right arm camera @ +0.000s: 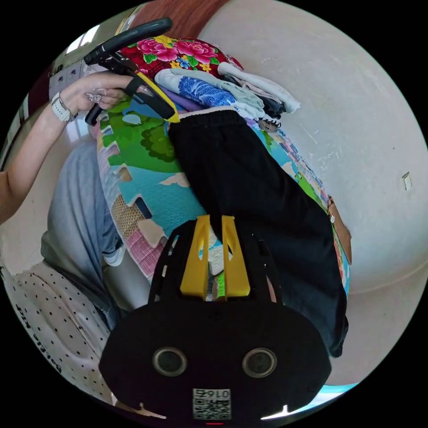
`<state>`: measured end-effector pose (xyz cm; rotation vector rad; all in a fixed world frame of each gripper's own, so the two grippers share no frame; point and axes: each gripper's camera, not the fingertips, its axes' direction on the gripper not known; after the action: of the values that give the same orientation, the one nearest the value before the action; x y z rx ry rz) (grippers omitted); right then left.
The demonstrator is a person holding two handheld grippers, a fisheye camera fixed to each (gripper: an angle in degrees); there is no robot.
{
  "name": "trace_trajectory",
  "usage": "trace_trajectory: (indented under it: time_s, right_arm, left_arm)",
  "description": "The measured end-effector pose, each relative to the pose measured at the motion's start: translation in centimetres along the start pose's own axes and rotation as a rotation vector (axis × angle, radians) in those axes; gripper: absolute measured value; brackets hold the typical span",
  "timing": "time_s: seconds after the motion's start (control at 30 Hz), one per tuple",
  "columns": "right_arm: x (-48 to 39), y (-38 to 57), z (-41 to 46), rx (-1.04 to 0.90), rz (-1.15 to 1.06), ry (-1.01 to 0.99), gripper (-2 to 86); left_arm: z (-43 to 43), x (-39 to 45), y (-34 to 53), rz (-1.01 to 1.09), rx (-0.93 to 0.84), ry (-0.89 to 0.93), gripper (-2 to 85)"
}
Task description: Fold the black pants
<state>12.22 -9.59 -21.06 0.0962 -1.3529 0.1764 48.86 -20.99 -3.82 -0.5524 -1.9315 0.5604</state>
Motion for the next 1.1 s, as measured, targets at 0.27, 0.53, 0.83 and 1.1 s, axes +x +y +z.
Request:
trace_trajectory:
  time_s: [0.27, 0.53, 0.83, 1.1]
  right_arm:
    - [14.9, 11.0, -6.9, 0.221, 0.491, -0.064, 1.1]
    - [24.0, 22.2, -6.5, 0.074, 0.659, -0.121, -0.3]
    - [30.2, 27.5, -12.9, 0.174, 0.657, -0.011, -0.4]
    - [36.9, 35.3, -15.9, 0.081, 0.672, -0.049, 0.1]
  left_arm:
    - [-3.9, 11.5, -1.7, 0.132, 0.253, 0.066, -0.9]
    - [4.9, 18.7, -2.5, 0.207, 0.023, -0.009, -1.0]
    - [2.4, 21.6, -4.0, 0.132, 0.145, 0.116, -1.0]
    - [6.4, 26.7, -6.1, 0.189, 0.048, 0.102, -1.0]
